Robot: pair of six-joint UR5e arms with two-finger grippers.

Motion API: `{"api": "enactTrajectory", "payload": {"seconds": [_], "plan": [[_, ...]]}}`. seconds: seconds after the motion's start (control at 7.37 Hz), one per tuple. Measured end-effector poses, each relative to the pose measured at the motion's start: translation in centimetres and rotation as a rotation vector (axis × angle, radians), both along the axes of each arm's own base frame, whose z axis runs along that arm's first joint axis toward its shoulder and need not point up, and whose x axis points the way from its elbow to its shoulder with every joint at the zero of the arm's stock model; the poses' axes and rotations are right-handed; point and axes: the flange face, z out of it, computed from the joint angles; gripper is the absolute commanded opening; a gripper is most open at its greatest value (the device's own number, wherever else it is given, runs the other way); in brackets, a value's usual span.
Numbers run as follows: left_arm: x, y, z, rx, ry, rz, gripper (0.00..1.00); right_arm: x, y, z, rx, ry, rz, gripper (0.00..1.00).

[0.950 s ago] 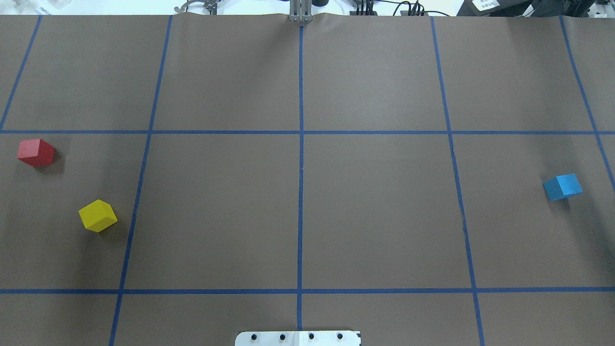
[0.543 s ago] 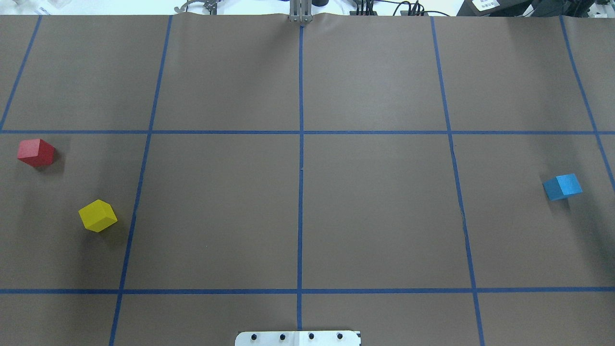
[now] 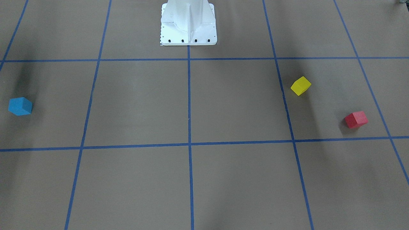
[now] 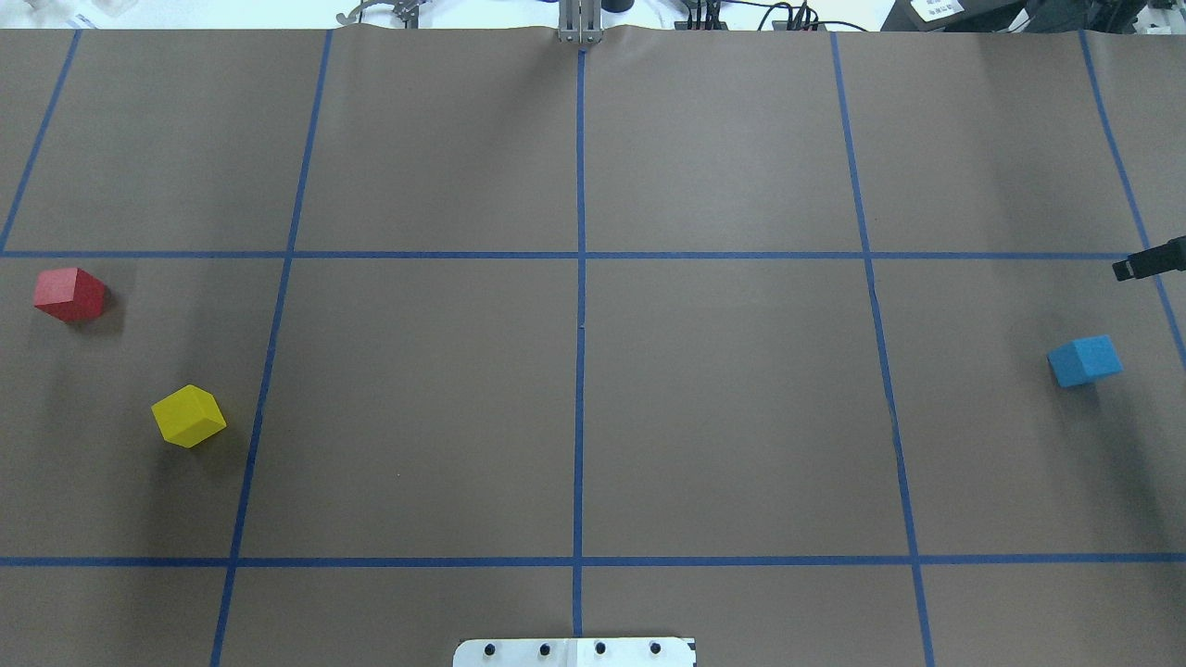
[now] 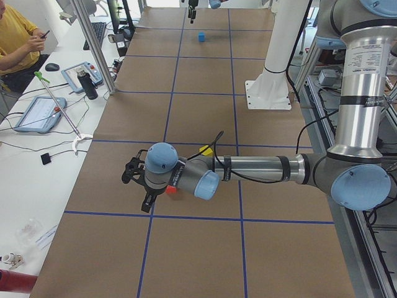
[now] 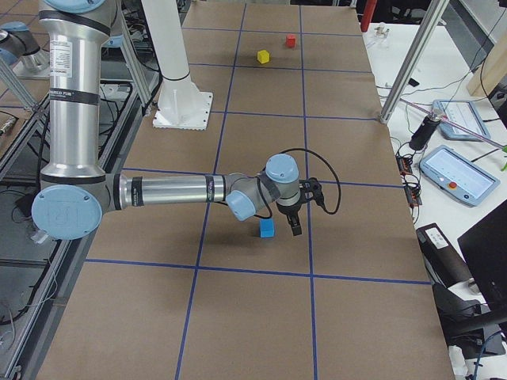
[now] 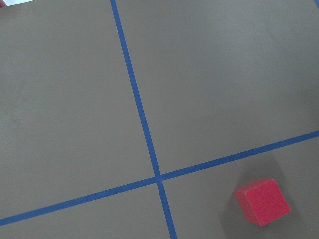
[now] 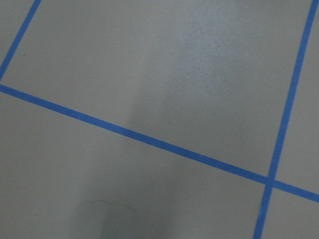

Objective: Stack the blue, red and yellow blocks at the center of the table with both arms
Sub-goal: 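Lower the right gripper onto the blue cube and close it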

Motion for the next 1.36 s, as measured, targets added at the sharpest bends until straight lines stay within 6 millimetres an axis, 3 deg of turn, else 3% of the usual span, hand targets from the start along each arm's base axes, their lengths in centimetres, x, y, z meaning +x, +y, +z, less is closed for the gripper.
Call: {"api": "enactTrajectory", "payload": {"seconds": [0.27,0.54,0.95,1.09,1.22,1.36], "plan": [[0.0,0.0,-0.1,0.005,0.001,0.000,1.00,-2.6,2.9,1.0,-0.033,0.005,0.000,0.97],[0.0,0.0,-0.5,0.012,0.002,0.001,1.00,-3.9,5.4,2.1,-0.047,0.030,-0.038,0.97],[0.0,0.0,-0.6,0.042,0.002,0.002,1.00,-5.7,5.8,3.4,-0.054,0.061,-0.065,0.96],[0.0,0.0,-0.6,0.044,0.002,0.001,1.00,-6.3,5.3,3.7,-0.057,0.064,-0.071,0.89],[0.0,0.0,-0.5,0.045,0.002,0.001,1.00,-6.7,5.0,4.2,-0.063,0.069,-0.075,0.55],[0.0,0.0,-0.5,0.045,0.002,0.001,1.00,-6.8,5.0,4.7,-0.070,0.075,-0.077,0.28]]}}
